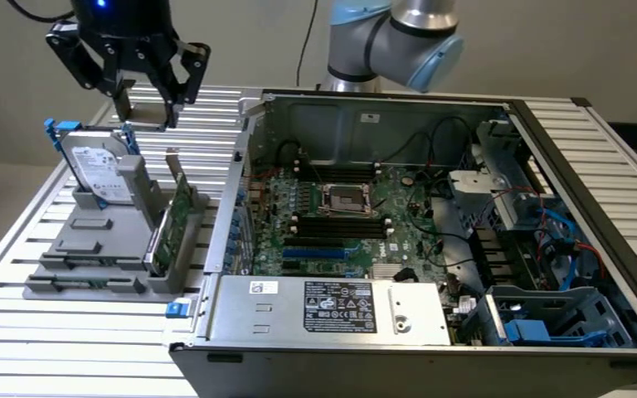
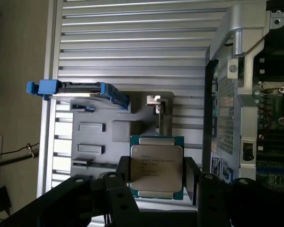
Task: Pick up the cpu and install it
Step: 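Pick up the cpu and move it towards the insertion slot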
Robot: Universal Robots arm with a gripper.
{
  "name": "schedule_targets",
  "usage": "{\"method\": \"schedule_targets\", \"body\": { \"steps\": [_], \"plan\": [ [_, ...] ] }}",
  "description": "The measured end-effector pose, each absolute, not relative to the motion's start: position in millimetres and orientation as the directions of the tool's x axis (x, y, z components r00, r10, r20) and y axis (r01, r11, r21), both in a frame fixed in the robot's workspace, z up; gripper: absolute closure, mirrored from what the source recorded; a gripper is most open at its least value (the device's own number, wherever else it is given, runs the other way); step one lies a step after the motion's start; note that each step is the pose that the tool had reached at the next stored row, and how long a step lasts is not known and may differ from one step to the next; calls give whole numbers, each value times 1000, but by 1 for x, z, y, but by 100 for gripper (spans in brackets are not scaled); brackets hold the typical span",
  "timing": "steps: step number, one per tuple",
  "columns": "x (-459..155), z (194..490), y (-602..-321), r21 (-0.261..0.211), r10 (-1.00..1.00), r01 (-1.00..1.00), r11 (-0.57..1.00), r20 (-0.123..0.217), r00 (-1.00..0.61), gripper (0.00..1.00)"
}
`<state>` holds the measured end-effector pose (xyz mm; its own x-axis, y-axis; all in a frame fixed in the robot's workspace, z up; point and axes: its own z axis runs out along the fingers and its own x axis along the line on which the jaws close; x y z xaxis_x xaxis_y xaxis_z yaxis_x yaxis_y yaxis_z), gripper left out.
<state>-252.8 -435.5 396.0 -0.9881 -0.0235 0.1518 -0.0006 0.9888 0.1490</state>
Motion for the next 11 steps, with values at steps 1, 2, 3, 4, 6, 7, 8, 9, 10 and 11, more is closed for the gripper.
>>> {"method": "schedule_targets", "body": {
  "steps": [1, 2, 3, 4, 6, 7, 8, 9, 10, 11],
  "plan": [
    [-248, 397, -435, 149, -24, -1, 989, 152, -988, 45],
    [-244, 398, -435, 149, -24, -1, 989, 152, -988, 45],
    [-239, 399, -435, 149, -23, -1, 989, 152, -988, 45],
    [-234, 401, -435, 149, -24, -1, 989, 152, -988, 45],
    [-225, 403, -434, 149, -24, -1, 989, 152, -988, 45],
    [-221, 404, -434, 149, -24, -1, 989, 152, -988, 45],
    [-216, 405, -434, 149, -24, -1, 989, 152, -988, 45],
    [-212, 406, -434, 149, -24, -1, 989, 152, -988, 45],
    [-207, 407, -433, 149, -24, -1, 989, 152, -988, 45],
    [-203, 408, -433, 149, -24, -1, 989, 152, -988, 45]
  ]
}}
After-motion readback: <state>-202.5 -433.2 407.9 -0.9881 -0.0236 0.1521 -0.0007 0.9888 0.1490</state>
